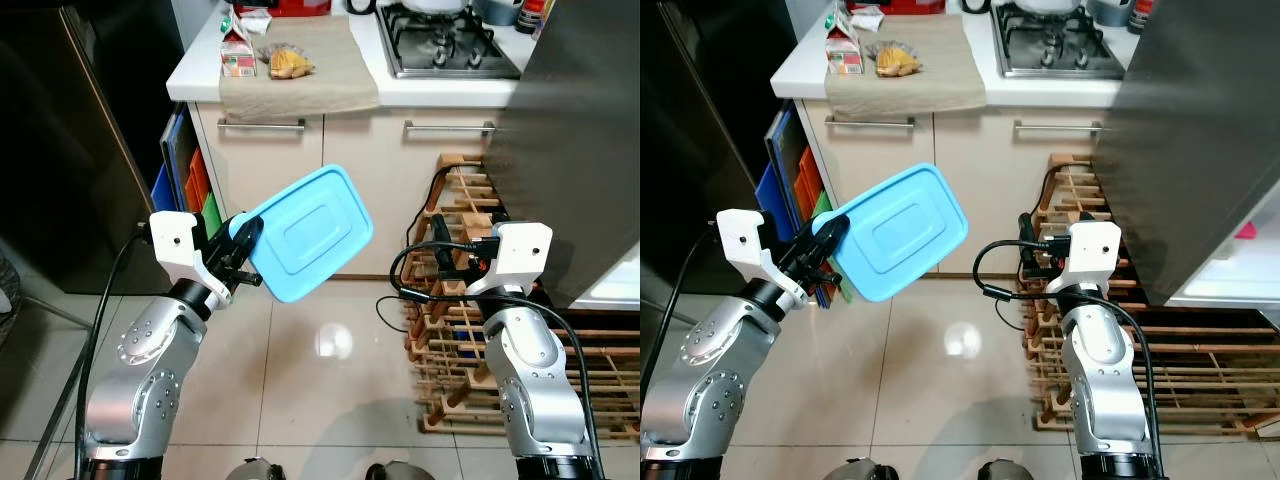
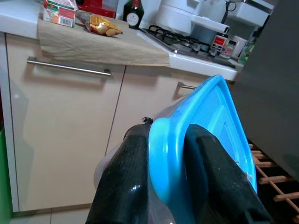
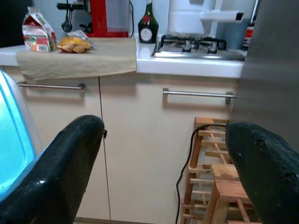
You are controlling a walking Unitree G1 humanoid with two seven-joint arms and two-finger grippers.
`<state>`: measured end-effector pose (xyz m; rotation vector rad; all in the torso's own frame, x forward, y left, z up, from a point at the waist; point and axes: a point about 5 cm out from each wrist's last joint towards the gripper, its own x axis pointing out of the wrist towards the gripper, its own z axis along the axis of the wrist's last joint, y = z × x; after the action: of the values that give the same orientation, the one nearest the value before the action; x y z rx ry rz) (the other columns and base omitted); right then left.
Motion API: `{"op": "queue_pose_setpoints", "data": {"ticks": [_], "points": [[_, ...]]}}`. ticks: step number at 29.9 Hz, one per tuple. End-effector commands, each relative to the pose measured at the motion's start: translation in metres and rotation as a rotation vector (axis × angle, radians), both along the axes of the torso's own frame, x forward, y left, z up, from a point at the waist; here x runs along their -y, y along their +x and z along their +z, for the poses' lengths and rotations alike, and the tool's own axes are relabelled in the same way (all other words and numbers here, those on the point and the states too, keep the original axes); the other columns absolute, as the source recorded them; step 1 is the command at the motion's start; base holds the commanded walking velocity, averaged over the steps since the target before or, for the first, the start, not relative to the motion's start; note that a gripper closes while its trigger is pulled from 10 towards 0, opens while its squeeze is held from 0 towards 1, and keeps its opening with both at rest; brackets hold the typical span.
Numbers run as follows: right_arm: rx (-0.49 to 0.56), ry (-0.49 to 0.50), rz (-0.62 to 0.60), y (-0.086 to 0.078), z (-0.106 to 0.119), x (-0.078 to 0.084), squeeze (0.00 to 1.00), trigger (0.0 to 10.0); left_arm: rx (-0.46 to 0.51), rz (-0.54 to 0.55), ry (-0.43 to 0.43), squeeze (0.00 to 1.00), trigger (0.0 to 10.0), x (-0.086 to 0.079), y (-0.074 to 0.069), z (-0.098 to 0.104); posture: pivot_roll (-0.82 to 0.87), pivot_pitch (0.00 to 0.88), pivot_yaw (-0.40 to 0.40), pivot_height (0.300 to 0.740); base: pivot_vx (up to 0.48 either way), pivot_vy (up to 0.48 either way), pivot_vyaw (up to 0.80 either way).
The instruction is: Restocking fridge
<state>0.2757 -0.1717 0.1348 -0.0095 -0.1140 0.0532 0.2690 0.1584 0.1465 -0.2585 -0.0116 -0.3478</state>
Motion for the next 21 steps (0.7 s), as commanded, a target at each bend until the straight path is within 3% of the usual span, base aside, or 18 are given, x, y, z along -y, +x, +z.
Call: {"op": "queue_pose_setpoints", "data": {"ticks": [1, 13, 21], "points": [[0.001, 0.012, -0.008, 0.0002, -0.0004, 0.0033, 0.0, 10.0, 0.041, -0.003, -0.005, 0.0, 10.0, 0.0003, 0.0028, 0.0101, -0.13, 0.014, 0.035, 0.74, -0.259, 0.0, 0.0], [-0.004, 0.012, -0.016, 0.0005, -0.0014, 0.0046, 0.0, 10.0, 0.055, -0.014, 0.009, 0.0, 10.0, 0.0021, 0.0075, 0.012, -0.13, 0.015, 0.037, 0.74, -0.064, 0.0, 0.0], [-0.011, 0.013, -0.022, -0.0011, -0.0046, 0.0047, 0.0, 10.0, 0.064, -0.057, -0.022, 0.0, 10.0, 0.0059, 0.0024, 0.0121, -0.13, 0.014, 0.046, 0.74, 0.0, -0.436, 0.0]]}}
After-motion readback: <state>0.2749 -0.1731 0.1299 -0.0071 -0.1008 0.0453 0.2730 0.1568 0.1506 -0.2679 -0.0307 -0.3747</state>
